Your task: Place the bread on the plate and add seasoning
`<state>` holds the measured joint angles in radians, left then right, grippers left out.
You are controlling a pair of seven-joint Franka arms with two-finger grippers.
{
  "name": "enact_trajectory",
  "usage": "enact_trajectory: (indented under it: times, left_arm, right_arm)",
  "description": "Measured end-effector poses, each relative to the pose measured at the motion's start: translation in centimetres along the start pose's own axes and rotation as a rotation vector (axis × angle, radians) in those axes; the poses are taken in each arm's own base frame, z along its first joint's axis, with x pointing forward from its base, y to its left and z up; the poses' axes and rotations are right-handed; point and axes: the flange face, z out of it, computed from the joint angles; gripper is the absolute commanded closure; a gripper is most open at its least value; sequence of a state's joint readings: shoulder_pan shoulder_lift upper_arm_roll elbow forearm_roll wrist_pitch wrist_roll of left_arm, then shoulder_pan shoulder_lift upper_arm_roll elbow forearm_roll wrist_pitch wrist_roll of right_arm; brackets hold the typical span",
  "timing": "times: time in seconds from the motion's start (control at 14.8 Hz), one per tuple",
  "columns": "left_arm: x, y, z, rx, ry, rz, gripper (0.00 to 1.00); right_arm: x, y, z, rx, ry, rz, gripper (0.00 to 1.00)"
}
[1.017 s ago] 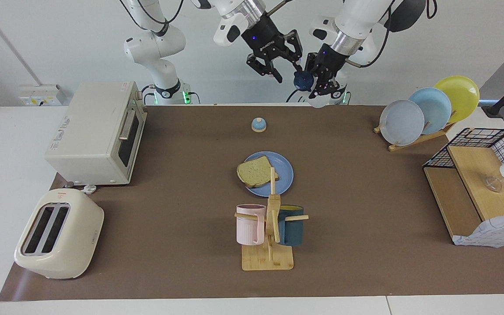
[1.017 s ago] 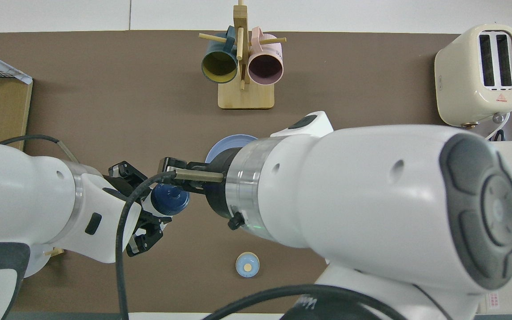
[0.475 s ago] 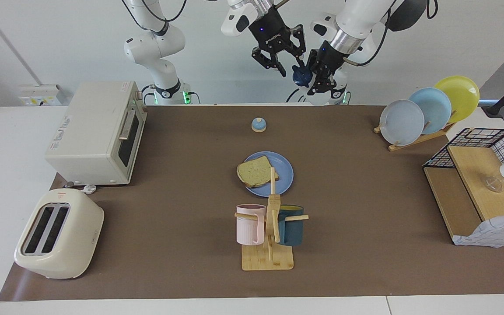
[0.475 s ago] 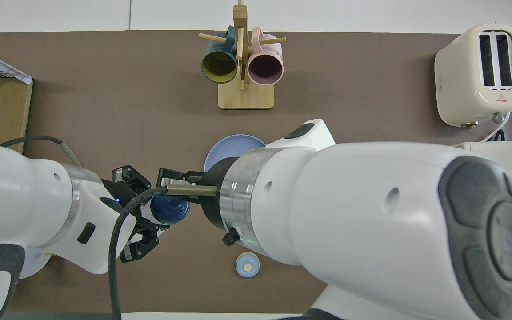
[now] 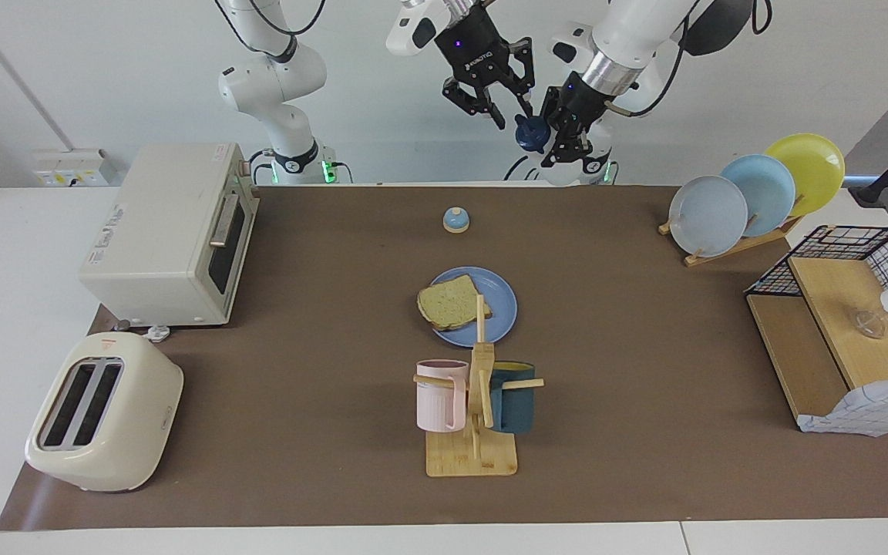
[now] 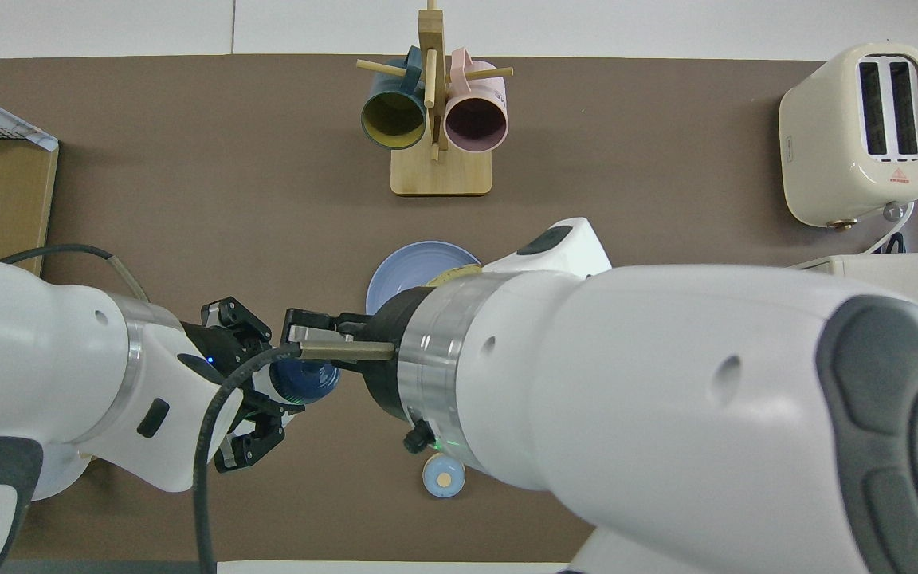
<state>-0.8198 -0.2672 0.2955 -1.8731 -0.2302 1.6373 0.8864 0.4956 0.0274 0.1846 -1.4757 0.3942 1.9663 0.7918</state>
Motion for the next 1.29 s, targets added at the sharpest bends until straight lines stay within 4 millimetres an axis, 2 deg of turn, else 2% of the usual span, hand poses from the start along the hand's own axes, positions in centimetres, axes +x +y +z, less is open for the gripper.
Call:
enact_trajectory:
  times: [0.2,0.61,0.81,1.29]
  left_arm:
    - [0.0,0.02,-0.02,-0.003,0.004,-0.001,1.0]
    - [0.06,0.08,-0.03,-0.01,0.012,-0.002,1.0]
    - [0.03,0.06,-0.05,-0.012,0.014,-0.003,1.0]
    - [-0.03,0.01,-0.08,-0.016,0.019,-0.006,1.0]
  right_arm:
    - [-0.16,-0.02,-0.07,-0.001,-0.001,-0.002,0.59]
    - [-0.22,0.1,0.15,-0.006,-0.003,-0.001,0.59]
    - [-0.36,0.29,0.41,-0.014,-0.005,-0.001,0.66]
    - [-0.82,0.04,0.36,-0.014,-0.006,-0.01,0.67]
